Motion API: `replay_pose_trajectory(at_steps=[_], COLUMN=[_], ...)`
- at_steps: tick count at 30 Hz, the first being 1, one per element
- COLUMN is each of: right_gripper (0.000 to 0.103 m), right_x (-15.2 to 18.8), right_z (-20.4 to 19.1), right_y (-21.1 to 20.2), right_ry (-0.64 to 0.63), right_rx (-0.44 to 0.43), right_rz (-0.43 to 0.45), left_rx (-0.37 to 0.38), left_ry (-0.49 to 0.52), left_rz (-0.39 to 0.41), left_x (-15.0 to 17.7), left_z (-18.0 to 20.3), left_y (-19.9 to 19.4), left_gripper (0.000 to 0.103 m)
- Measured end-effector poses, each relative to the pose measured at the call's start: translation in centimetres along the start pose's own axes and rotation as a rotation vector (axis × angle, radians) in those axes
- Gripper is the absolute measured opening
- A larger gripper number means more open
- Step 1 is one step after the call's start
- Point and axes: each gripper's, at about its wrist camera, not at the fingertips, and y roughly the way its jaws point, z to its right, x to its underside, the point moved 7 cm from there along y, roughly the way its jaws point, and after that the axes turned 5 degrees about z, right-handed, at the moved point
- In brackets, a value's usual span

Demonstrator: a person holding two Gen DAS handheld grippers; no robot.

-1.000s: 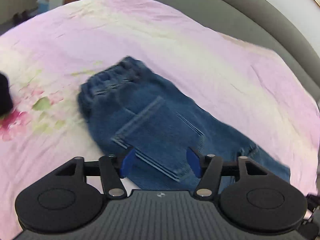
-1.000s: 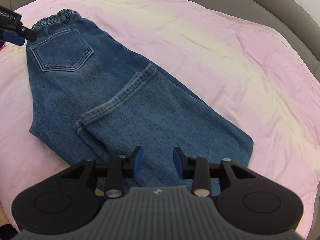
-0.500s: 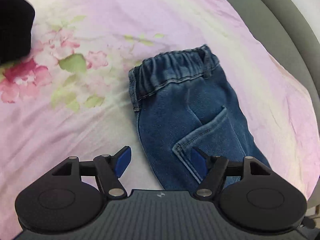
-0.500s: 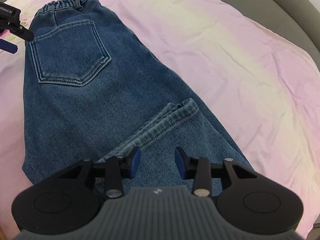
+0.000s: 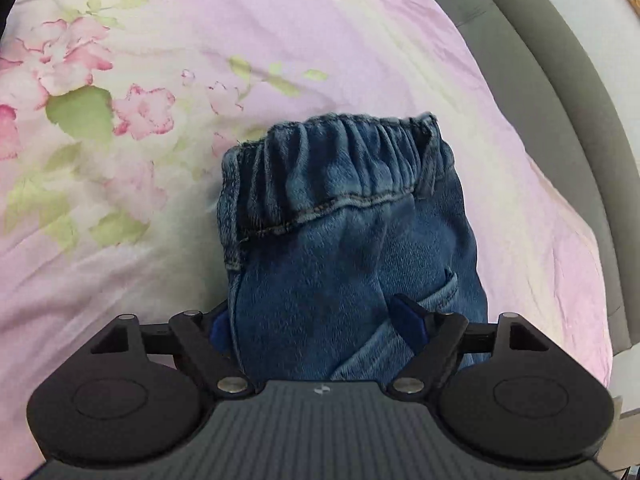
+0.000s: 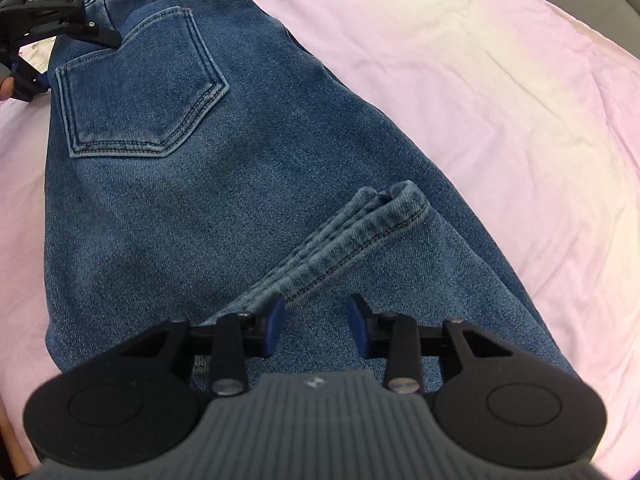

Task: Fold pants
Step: 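Grasp the elastic waistband with the left gripper and lift it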

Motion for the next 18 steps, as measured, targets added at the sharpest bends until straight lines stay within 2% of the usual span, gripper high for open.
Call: replay_pose_trajectory(at_steps=[2, 4, 7, 10, 14, 18], right_gripper=[0.033, 0.033, 0.033, 0.033, 0.032, 0.032], right_x=[-0.1, -0.1, 0.2, 0.4, 0.8, 1.2], right_z=[0.1, 0.3, 0.6, 0.5, 0.3, 0.1], right_y=[0.1, 0.1, -0.1, -0.1, -0.4, -0.6], right_ry=[0.006, 0.010, 0.013, 0.014, 0.025, 0.033], right_rx=[-0.003, -0.006, -0.004, 0.004, 0.017, 0.033], right_rz=[-0.003, -0.002, 0.004, 0.012, 0.020, 0.028], left_rx=[0.007, 0.008, 0.010, 0.051, 0.144, 0.206], left_ry=[-0.008, 0.000, 0.024, 0.125, 0.230, 0.410], left_rz=[0.000, 0.013, 0.058, 0.134, 0.195, 0.236], left_x=[-0.2, -0.2, -0.3, -0.1, 0.2, 2.1], left_z=[-0.1, 0.1, 0.8, 3.2, 7.4, 12.9], left_y=[-0.1, -0.7, -2.3, -4.8, -8.4, -11.4], left_gripper=[0.080, 0.068, 0.055, 0.053, 0.051, 0.050])
